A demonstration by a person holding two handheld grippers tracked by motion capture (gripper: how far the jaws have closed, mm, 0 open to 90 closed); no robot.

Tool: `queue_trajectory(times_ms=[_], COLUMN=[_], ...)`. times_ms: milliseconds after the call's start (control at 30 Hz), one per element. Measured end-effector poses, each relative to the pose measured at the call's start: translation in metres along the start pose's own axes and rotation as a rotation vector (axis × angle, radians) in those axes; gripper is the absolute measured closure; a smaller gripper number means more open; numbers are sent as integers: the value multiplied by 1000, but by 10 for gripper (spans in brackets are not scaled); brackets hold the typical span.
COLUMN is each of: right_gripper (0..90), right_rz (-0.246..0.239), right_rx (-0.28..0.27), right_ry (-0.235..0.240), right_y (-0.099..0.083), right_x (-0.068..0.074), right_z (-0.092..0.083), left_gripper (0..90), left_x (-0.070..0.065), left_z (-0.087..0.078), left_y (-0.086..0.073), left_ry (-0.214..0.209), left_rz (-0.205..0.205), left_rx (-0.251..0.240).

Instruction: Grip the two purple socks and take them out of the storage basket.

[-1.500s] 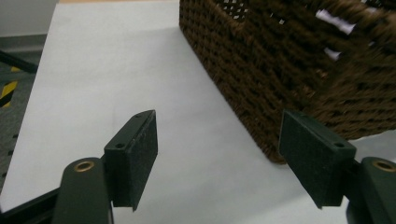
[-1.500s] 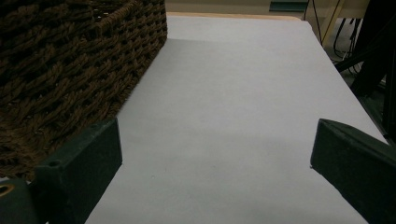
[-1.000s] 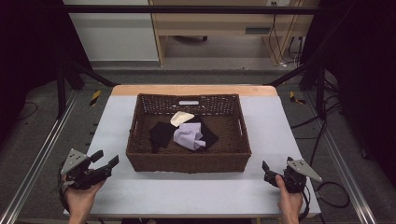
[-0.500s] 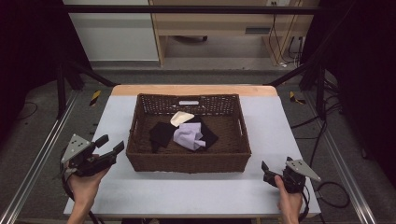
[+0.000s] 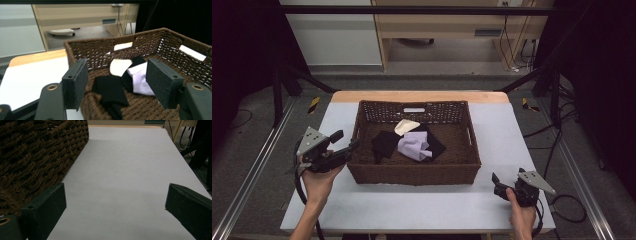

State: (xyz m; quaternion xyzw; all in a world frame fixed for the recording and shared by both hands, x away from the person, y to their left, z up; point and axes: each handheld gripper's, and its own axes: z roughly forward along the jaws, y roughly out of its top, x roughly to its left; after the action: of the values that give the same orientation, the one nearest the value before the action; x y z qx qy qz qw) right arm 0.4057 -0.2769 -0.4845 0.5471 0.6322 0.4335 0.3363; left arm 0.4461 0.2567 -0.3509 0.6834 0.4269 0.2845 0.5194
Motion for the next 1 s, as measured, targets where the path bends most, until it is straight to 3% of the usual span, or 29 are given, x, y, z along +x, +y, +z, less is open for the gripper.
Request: queue_trajectory(times_ms=[467,1000], right_gripper=[35,36], right_rz=[-1,-17], right_rx=[11,19], right_ry=[2,1], right_y=[0,1], right_x=[0,1], right_z=[1,1], left_gripper=[358,387], left_x=[-24,-51], left_z=[30,96], left_y=[27,40], left_ry=[-26,-29], left_rz=[48,114], left_rx=[-6,64])
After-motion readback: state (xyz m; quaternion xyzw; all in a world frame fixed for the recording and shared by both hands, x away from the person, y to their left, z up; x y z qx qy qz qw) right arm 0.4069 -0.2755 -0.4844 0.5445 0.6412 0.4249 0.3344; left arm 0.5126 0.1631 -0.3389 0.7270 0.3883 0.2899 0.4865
